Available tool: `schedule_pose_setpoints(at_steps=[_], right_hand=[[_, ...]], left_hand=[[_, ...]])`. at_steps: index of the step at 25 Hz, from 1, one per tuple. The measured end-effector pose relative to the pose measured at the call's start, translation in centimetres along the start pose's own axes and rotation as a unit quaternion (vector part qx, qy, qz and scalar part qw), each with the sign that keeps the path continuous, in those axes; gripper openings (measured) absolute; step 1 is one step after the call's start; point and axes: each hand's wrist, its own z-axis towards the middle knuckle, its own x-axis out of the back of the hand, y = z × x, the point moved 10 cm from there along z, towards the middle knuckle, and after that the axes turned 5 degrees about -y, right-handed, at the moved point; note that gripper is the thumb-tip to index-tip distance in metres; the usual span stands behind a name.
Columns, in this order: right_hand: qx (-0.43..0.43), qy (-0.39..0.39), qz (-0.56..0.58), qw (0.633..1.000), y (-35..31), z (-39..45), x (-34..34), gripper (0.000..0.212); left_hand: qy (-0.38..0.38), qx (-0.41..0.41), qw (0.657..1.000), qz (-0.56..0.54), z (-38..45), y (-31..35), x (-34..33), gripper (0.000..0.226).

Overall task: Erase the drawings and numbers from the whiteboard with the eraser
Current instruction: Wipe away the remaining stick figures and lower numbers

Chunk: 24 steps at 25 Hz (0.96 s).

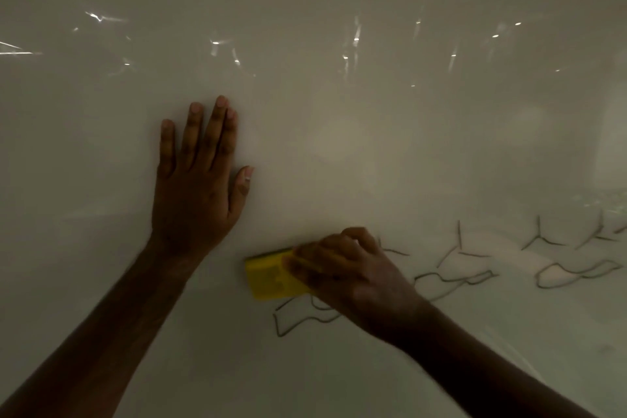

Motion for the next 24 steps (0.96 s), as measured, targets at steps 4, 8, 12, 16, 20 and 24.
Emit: schedule_pose_setpoints(at_steps=[4, 8, 12, 16, 20, 24], right_hand=[[0.022, -0.037, 0.001, 0.999, 0.5, -4.4, 0.2, 0.042], [-0.068, 0.007, -0.011, 0.998, 7.1, -5.2, 4.0, 0.045], [-0.123, 0.049, 0.006, 0.991, 8.7, -2.8, 3.9, 0.046], [-0.057, -0.003, 0.011, 0.998, 5.6, -5.9, 2.1, 0.043], [-0.075, -0.013, -0.011, 0.997, 8.0, -10.3, 3.4, 0.045], [-0.179, 0.060, -0.023, 0.982, 14.5, -8.8, 7.1, 0.052]], left_hand=[[0.005, -0.001, 1.000, -0.005, -0.2, 0.0, 0.2, 0.069], [0.009, 0.008, 1.000, 0.001, -0.2, 0.0, 0.1, 0.068], [0.014, 0.023, 1.000, 0.005, -0.4, 0.3, -0.2, 0.067], [0.015, 0.039, 0.999, -0.005, -1.2, 0.6, -0.4, 0.067], [0.018, 0.043, 0.999, -0.014, -1.4, 0.8, -0.2, 0.068], [0.001, 0.044, 0.999, -0.009, -1.1, 1.2, -0.4, 0.072]])
